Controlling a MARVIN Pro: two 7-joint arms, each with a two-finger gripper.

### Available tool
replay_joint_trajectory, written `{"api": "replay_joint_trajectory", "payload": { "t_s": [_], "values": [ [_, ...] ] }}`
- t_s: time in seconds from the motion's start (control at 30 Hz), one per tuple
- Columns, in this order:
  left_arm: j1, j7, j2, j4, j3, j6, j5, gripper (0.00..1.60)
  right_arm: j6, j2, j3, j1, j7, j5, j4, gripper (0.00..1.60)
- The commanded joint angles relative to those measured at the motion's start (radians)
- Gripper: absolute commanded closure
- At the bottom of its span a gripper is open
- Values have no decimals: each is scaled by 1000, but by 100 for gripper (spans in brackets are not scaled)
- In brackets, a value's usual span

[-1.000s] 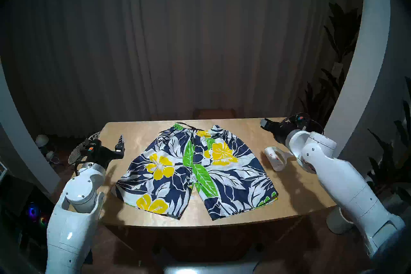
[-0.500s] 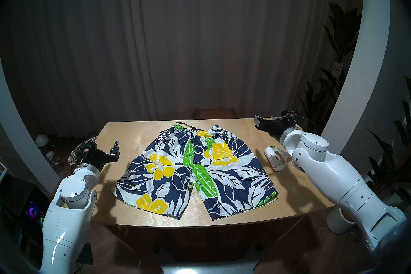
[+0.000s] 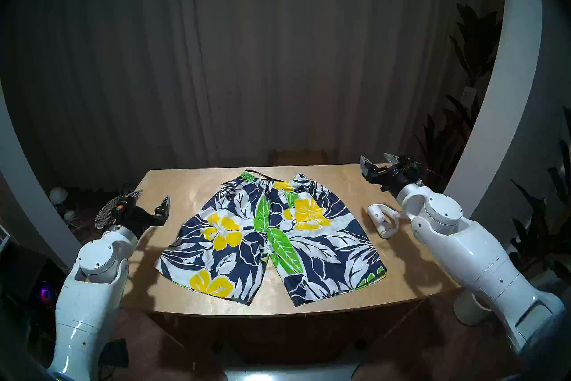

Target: Remove lint and debris from pants with a lint roller

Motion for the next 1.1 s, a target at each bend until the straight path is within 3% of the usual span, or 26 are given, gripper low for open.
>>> {"api": "replay_joint_trajectory", "payload": {
  "t_s": [0.0,0.27,0.4,1.07],
  "values": [
    [-90,42,11,18,27,-20,55,0,-114,-60,51,-84,5,6,19,0],
    [-112,55,1,41,45,-35,55,0,-236,-126,85,-99,36,-20,101,0],
    [-118,67,-8,39,55,-34,55,0,-287,-163,85,-71,34,12,147,0],
    [-123,36,1,44,69,-26,31,0,-306,-196,76,-30,48,13,195,0]
  ]
}}
